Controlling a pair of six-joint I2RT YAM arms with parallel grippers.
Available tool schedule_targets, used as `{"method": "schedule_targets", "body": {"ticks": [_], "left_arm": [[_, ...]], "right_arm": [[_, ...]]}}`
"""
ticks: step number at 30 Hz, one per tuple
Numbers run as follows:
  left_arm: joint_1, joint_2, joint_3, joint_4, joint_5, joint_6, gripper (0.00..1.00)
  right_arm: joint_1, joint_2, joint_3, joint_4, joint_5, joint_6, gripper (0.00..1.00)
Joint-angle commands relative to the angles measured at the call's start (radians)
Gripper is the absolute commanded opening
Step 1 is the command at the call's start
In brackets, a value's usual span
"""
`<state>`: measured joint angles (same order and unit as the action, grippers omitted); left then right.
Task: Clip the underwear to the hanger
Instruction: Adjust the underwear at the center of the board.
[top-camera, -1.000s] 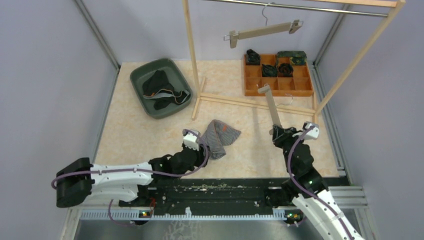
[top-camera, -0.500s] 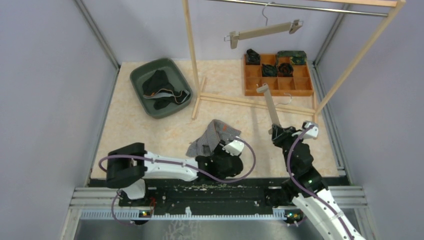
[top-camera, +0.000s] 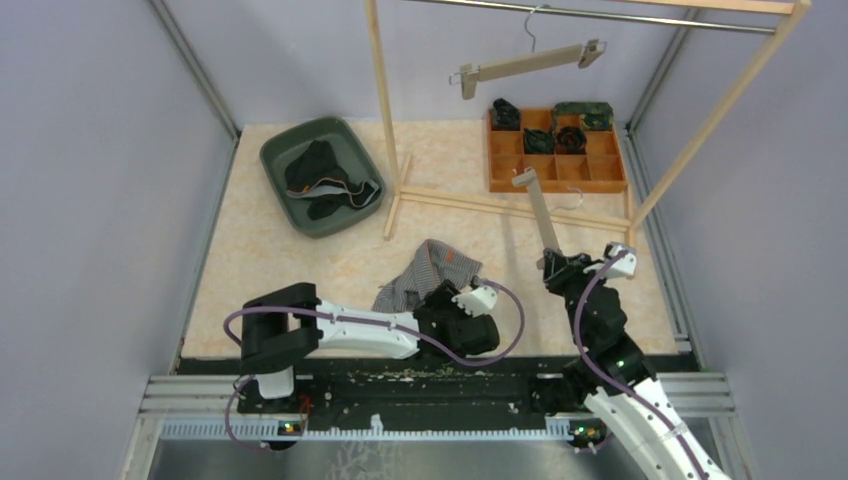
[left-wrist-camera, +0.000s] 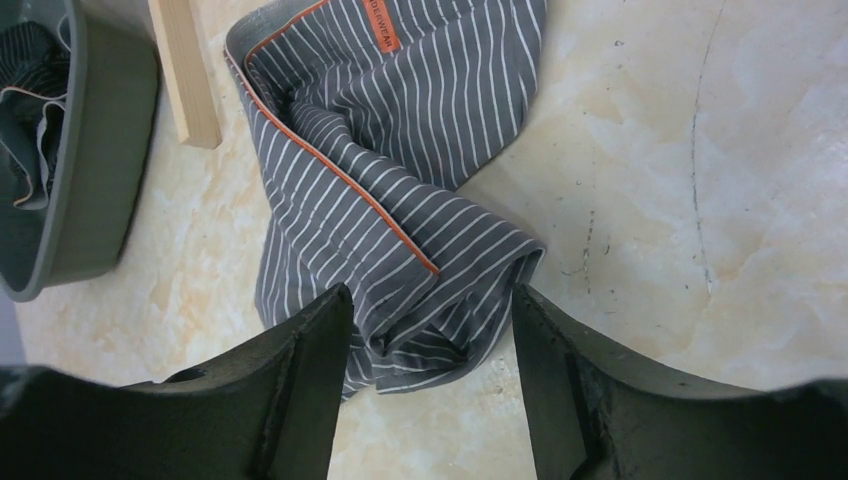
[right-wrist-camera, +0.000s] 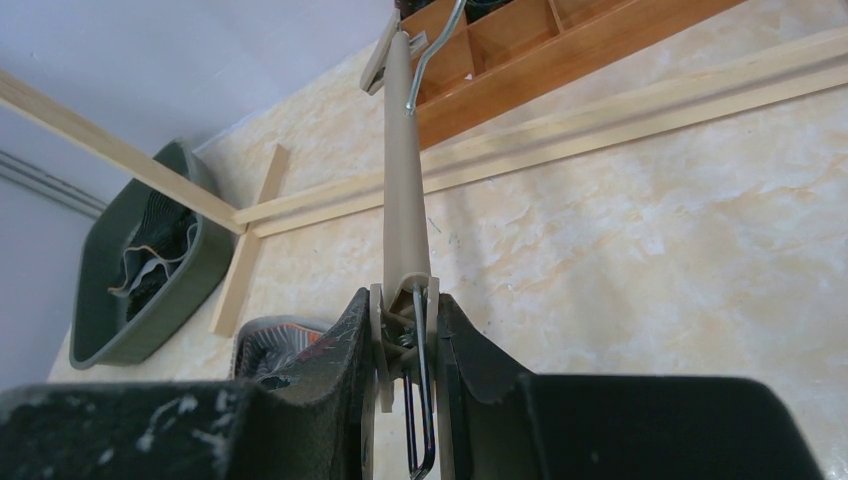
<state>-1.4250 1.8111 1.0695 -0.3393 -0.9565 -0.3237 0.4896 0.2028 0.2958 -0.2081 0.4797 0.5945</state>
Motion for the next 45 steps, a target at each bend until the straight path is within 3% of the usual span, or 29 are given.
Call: {"method": "schedule_targets", "body": {"ticks": [1,22,45], "left_arm": [[0.000,0.001,0.040,-0.070,-0.007,0.016,0.67],[0.034,0.082,0.083,-0.158,-0.070,-0.007,0.65],[0.015,0.053,0.108,-0.122,-0.050,0.024,0.64]], "right_arm": [[0.000,-0.011,0.019,0.071,-0.007,0.000,0.00],[0.000,-0.004,0.013,0.081,-0.006,0.000,0.00],[0.001,-0.001,0.010,0.079,-0.004,-0.002,0.00]]}}
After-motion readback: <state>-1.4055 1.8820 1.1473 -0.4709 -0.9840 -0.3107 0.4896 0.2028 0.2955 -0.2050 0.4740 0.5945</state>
